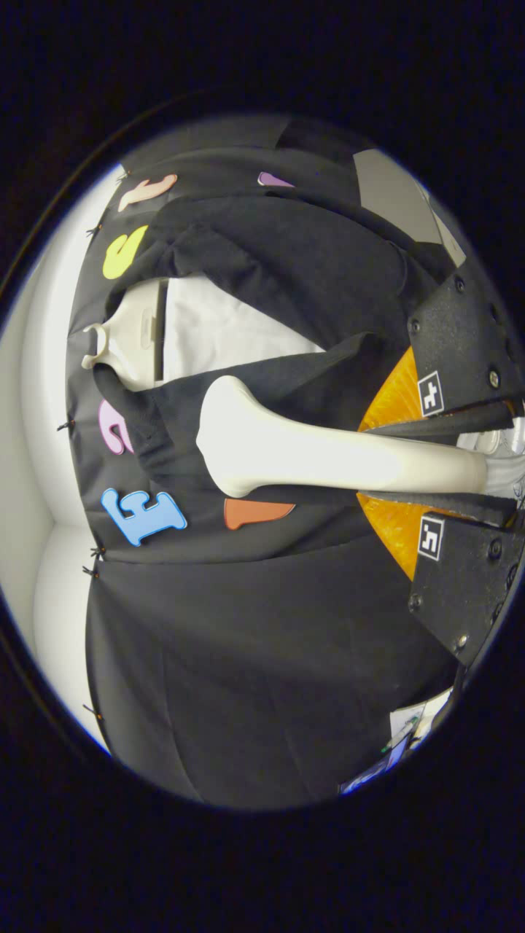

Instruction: Iron the clothes twice with a garment steamer, once on the left side and once on the right side.

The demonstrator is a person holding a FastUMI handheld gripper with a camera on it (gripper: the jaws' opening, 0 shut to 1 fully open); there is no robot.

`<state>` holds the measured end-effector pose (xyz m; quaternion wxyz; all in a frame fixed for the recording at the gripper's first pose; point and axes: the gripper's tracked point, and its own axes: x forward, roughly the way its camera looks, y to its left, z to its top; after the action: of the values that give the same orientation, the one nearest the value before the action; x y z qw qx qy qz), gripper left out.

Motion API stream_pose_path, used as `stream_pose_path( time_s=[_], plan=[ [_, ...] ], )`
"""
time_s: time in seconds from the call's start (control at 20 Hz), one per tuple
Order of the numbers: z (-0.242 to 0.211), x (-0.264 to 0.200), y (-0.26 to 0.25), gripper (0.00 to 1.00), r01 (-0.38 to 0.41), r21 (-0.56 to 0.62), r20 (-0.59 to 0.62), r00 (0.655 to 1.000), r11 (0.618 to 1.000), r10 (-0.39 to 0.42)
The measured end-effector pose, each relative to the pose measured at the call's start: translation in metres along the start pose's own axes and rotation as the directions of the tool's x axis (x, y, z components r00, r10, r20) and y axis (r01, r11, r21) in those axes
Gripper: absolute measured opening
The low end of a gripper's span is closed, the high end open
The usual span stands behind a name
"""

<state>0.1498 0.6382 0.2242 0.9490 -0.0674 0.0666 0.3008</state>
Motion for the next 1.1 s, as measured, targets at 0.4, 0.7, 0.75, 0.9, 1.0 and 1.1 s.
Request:
stream_pose_path(
  time_s=[0.4,0.7,0.75,0.9,1.0,1.1],
  plan=[
    [-0.049,0.006,-0.008,0.36,-0.007,0.001,-0.084,0.996,1.000,0.007],
    [-0.085,0.004,-0.012,0.36,-0.017,0.006,-0.138,0.990,1.000,0.018],
    [-0.091,0.005,-0.014,0.36,-0.018,0.008,-0.148,0.989,1.000,0.019],
    [-0.107,0.005,-0.018,0.36,-0.021,0.013,-0.177,0.984,1.000,0.023],
    [-0.117,0.004,-0.023,0.36,-0.019,0.018,-0.193,0.981,1.000,0.022],
    [-0.126,0.005,-0.026,0.36,-0.018,0.023,-0.211,0.977,1.000,0.023]
  ],
)
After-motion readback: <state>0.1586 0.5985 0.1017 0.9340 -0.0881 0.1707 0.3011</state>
